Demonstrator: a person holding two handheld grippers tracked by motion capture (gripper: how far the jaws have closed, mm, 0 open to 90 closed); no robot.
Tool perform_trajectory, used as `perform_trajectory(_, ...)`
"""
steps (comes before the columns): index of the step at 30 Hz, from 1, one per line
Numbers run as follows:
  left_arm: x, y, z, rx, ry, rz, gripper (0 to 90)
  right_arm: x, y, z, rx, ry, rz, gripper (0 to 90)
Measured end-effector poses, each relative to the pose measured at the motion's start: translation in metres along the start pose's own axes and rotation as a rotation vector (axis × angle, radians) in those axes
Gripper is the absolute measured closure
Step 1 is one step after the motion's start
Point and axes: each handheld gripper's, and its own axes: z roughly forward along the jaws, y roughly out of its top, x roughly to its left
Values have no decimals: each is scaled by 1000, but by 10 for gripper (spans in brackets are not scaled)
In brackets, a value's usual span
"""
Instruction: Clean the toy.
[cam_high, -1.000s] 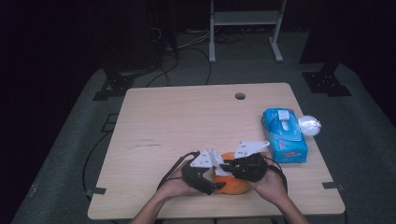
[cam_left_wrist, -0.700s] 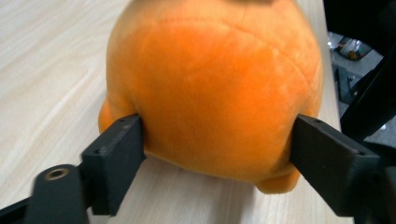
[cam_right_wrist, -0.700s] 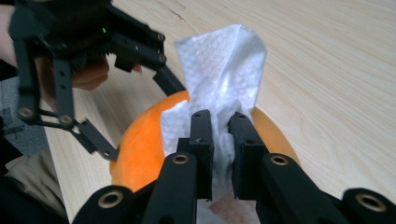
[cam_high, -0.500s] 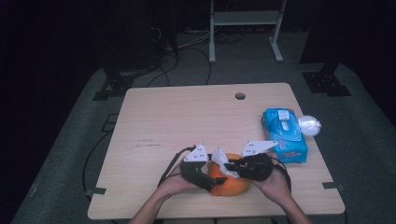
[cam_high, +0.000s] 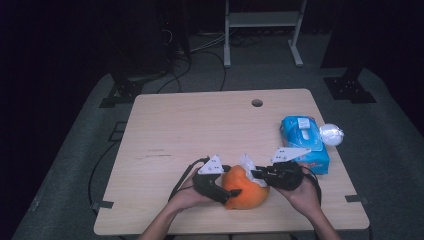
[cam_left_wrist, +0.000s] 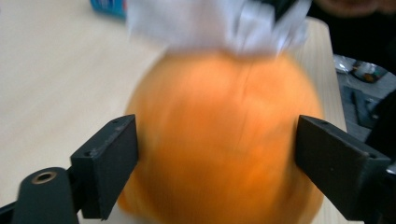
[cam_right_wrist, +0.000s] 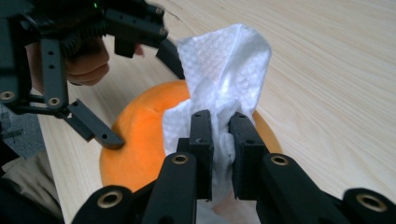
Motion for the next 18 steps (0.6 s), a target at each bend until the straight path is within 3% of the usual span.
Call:
perform_trajectory(2, -3, 1, 2, 13, 5, 19, 142, 6, 3, 4, -20, 38, -9, 800)
perform_trajectory(4, -3, -3, 4, 32, 5, 22, 174, 10, 6, 5, -9, 20, -45, 800)
perform_trajectory(5, -1, -5, 4, 30, -2, 3, 188, 10, 6, 4, -4, 17, -50, 800)
perform_trajectory(11, 9, -12, 0, 42, -8, -38, 214, -5, -1, -7, 13, -8, 4, 800)
perform_trajectory(13, 9, -8, -1, 49, -6, -28, 202, -5, -2, -7, -2, -3, 13, 800)
perform_trajectory(16, 4, 0, -5, -14, 1, 7, 152, 2, 1, -1, -23, 11, -6, 799)
perform_trajectory(18, 1, 3, -5, -8, 6, 23, 160, 6, 4, 1, -36, 46, -18, 798)
